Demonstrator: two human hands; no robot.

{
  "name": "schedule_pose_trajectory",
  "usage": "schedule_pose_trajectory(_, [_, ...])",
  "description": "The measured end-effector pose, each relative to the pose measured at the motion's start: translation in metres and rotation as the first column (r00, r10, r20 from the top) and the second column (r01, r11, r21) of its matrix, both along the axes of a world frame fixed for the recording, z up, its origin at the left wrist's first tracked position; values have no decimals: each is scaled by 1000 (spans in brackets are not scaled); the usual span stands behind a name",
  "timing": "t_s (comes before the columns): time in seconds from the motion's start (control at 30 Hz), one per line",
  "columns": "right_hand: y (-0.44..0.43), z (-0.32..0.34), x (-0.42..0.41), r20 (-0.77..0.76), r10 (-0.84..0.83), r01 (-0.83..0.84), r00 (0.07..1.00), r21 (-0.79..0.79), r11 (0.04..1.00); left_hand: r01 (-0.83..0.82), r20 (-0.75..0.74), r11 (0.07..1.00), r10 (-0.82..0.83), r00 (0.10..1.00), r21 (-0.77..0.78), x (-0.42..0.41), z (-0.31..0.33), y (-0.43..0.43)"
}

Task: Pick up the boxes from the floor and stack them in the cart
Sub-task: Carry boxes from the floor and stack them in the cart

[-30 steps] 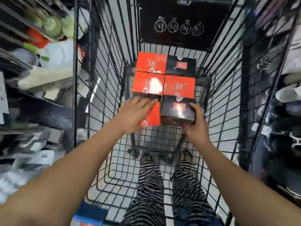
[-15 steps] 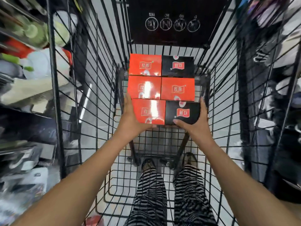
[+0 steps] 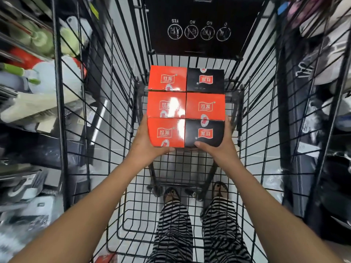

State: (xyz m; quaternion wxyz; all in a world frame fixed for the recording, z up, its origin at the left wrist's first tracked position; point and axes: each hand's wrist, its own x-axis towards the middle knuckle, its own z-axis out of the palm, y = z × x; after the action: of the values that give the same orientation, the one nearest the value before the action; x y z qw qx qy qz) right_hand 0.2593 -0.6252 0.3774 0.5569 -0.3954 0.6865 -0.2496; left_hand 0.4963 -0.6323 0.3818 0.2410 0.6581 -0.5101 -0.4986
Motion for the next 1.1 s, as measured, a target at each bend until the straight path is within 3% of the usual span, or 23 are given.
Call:
schedule_pose_trajectory(0.13, [-2,8,0,-58,58,-56,997,26,998,45,68,999,-47,997,26,-2,5,-2])
schedule_pose_trajectory(0.23, [-2,23,3,-229,127,-110,965,85,990,24,245,994,-50,968,105,-6,15,1])
schedule_pose_trajectory(0.3, [0,40,7,-345,175,-147,922,107,983,-39,284,991,1,959,128,-7,28,6])
schedule_pose_trajectory(0.37, [2,64,14,-435,289,-272,853,102,957,-67,247,995,47,968,74,-8,50,16])
schedule_pose_trajectory(0.47, [10,101,30,-442,483,-489,756,108,865,-67,307,997,73,949,-29,-13,95,46])
schedule_pose_trajectory(0.63, [34,158,65,-464,667,-779,583,-85,622,-110,541,979,186,820,-169,-32,175,121])
schedule_pose_trajectory(0.77, [71,203,91,-443,723,-847,530,-243,472,-238,630,875,471,618,-421,-35,221,195])
schedule_pose_trajectory(0.83, [93,221,101,-441,757,-874,481,-307,377,-366,627,805,593,505,-467,-35,235,233])
schedule_pose_trajectory(0.97, [149,250,132,-523,805,-928,281,-362,89,-616,667,668,686,291,-418,-23,254,316])
schedule_pose_trajectory(1.1, [223,257,174,-589,808,-910,32,-352,-220,-735,740,555,664,111,-388,-12,252,413])
